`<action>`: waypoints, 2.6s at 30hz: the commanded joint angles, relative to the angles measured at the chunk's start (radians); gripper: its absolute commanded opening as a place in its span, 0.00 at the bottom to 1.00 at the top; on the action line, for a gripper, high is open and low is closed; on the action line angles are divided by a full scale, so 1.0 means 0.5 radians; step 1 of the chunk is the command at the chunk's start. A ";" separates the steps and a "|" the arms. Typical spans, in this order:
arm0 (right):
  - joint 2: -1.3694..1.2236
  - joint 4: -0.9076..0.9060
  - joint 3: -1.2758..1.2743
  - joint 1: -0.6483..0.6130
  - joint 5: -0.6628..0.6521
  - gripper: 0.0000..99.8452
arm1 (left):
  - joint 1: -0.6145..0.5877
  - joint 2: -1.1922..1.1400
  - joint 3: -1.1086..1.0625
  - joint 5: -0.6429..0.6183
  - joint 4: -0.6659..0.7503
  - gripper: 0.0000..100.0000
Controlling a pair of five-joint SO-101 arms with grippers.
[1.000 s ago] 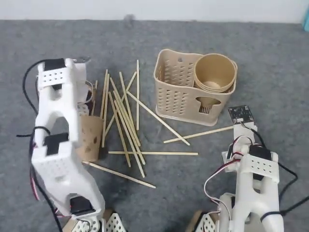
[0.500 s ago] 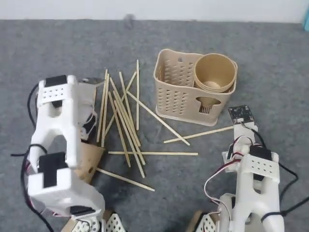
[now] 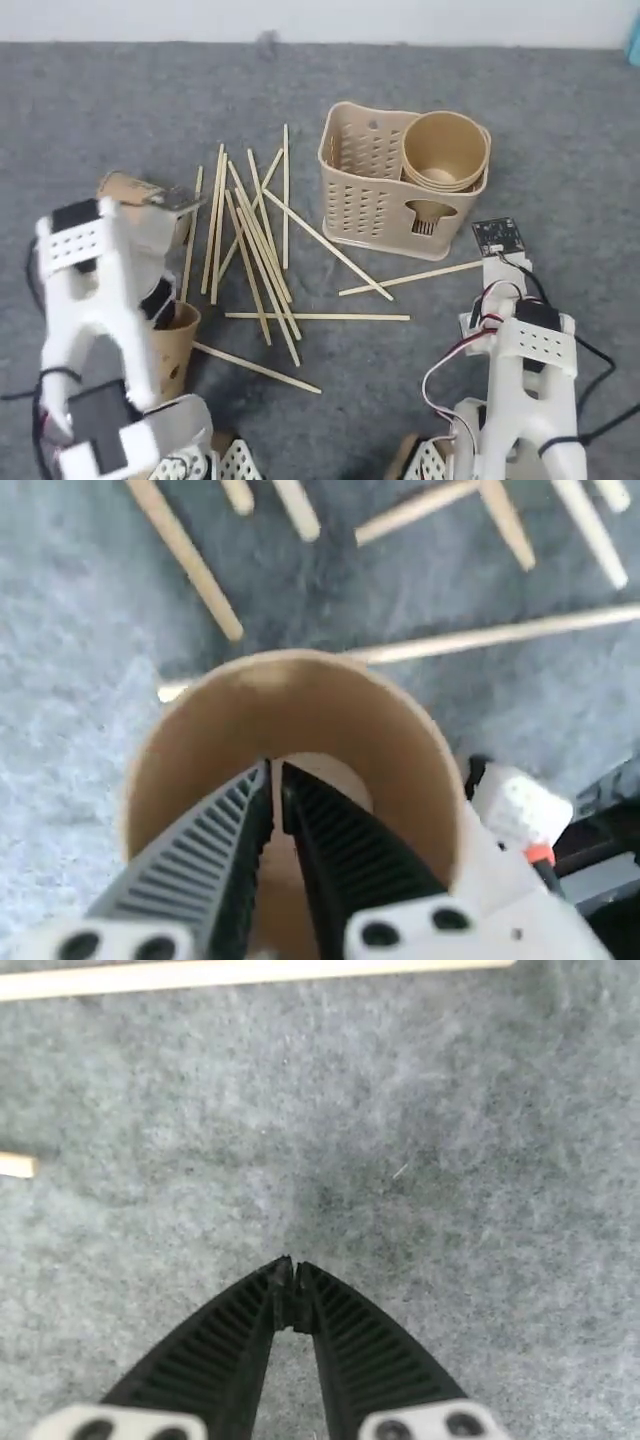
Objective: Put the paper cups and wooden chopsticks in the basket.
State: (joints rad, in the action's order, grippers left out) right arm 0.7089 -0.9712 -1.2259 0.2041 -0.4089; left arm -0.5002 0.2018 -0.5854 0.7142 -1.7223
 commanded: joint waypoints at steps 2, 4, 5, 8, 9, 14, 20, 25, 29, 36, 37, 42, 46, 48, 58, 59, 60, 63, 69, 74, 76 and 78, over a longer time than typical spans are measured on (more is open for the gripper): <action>0.060 0.017 0.015 -0.026 -0.031 0.01 | -0.187 0.153 -0.072 0.245 -0.071 0.01; 0.060 0.017 0.015 -0.026 -0.031 0.01 | -0.279 0.187 -0.097 0.338 -0.071 0.01; 0.060 0.017 0.015 -0.026 -0.031 0.01 | -0.331 0.203 -0.109 0.387 -0.071 0.01; 0.060 0.017 0.015 -0.026 -0.031 0.01 | -0.479 0.264 -0.149 0.537 -0.071 0.01; 0.060 0.017 0.015 -0.026 -0.031 0.01 | -0.516 0.285 -0.155 0.571 -0.071 0.01; 0.060 0.038 0.012 -0.026 -0.031 0.01 | -0.611 0.451 -0.269 0.598 -0.071 0.01; 0.060 0.041 0.012 -0.026 -0.031 0.01 | -0.595 0.752 -0.514 0.598 -0.071 0.01; 0.060 0.041 0.012 -0.026 -0.031 0.01 | -0.608 1.022 -0.582 0.598 -0.071 0.01; 0.060 0.041 0.012 -0.026 -0.031 0.01 | -0.605 1.206 -0.591 0.595 -0.071 0.01; 0.060 0.041 0.012 -0.026 -0.031 0.01 | -0.608 1.559 -0.569 0.586 -0.071 0.05; 0.060 0.041 0.012 -0.026 -0.031 0.01 | -0.608 1.626 -0.563 0.583 -0.071 0.07; 0.060 0.041 0.012 -0.026 -0.031 0.01 | -0.611 1.924 -0.434 0.319 -0.071 0.17; 0.060 0.041 0.012 -0.026 -0.031 0.01 | -0.608 1.985 -0.321 0.242 -0.068 0.20; 0.060 0.041 0.012 -0.026 -0.031 0.01 | -0.598 1.906 -0.305 0.245 -0.068 0.20; 0.060 0.041 0.012 -0.026 -0.031 0.01 | -0.595 0.924 0.087 0.328 -0.028 0.20; 0.060 0.041 0.012 -0.026 -0.031 0.01 | -0.595 0.832 0.146 0.338 -0.028 0.20; 0.060 0.041 0.012 -0.026 -0.031 0.01 | -0.595 0.740 0.207 0.338 -0.028 0.20; 0.060 0.038 0.012 -0.026 -0.031 0.01 | -0.595 0.506 0.336 0.341 -0.031 0.20; 0.060 0.035 0.012 -0.026 -0.031 0.01 | -0.559 0.187 0.287 0.497 -0.068 0.20; 0.060 0.035 0.009 -0.026 -0.031 0.01 | -0.522 0.092 0.207 0.497 -0.068 0.17; 0.060 0.032 0.009 -0.026 -0.028 0.01 | -0.506 0.092 0.164 0.497 -0.068 0.12; 0.060 0.032 0.009 -0.026 -0.028 0.01 | -0.500 0.092 0.137 0.497 -0.071 0.06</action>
State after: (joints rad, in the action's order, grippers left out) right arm 0.7089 -0.9712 -1.2259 0.2041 -0.4089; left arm -0.7641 0.2493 -0.5117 0.9505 -1.7223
